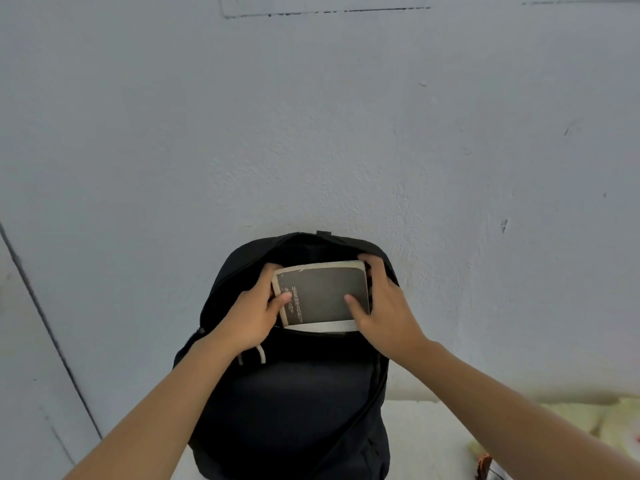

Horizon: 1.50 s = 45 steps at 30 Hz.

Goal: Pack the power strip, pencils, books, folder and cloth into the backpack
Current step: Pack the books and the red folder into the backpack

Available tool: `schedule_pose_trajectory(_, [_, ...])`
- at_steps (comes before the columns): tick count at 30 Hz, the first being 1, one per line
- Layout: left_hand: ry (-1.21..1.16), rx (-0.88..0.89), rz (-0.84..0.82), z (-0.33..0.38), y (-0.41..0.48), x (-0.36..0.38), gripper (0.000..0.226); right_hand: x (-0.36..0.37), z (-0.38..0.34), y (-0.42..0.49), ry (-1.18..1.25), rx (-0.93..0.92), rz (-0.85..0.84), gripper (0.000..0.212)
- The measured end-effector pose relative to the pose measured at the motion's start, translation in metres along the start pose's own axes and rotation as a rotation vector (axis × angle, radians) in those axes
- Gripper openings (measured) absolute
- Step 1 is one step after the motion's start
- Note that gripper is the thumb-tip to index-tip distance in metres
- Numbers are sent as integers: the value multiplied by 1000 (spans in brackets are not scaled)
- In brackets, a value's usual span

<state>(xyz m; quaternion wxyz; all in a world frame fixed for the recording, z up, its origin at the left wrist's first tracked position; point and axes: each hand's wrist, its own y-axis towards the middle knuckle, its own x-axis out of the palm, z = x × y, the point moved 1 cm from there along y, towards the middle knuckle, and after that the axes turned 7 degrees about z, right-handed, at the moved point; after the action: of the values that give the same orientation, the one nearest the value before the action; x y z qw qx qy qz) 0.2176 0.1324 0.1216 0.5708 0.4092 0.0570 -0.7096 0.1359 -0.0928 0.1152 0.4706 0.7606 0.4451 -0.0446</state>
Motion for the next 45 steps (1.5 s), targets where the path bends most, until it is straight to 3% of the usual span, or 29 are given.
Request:
schedule_pose_trajectory(2, [69,45,-127,3,9,-1,27,-3,0,3,-28,-89,23,59])
schedule_pose_trajectory(4, [135,70,-205,7,17,1,26,-2,6,5,-131,-145,2,47])
schedule_pose_trajectory(7, [175,85,-198,13,22,9,30,-1,15,7,-182,-131,-36,37])
schedule_pose_trajectory(11, [85,129,-203,14,20,10,37,0,13,10,-154,-162,9,46])
schedule_pose_trajectory(14, [-44,61,-221,3,15,5,37,9,11,5,-213,-236,26,56])
schedule_pose_trajectory(20, [262,34,-331,2,16,19,36,18,4,8,-389,-92,-106,42])
schedule_pose_trajectory(22, [271,48,-303,2,17,24,33,15,5,4,-460,-64,-151,37])
schedule_pose_trajectory(28, [152,216,20,-10,9,34,22,16,2,-3,-535,-70,-214,26])
schedule_pose_trajectory(30, [244,317,14,-10,6,38,17,15,-2,-6,-568,-85,-256,19])
schedule_pose_trajectory(33, [366,359,-73,-6,3,39,30,12,-9,-9,-598,-57,-328,7])
schedule_pose_trajectory(38, [468,279,-181,13,10,39,54,11,-10,2,-641,-7,-369,22])
schedule_pose_trajectory(43, [553,242,-227,22,15,38,53,11,5,-6,-609,-26,-410,23])
schedule_pose_trajectory(45, [482,197,-203,28,9,35,49,7,14,-14,-433,5,-426,29])
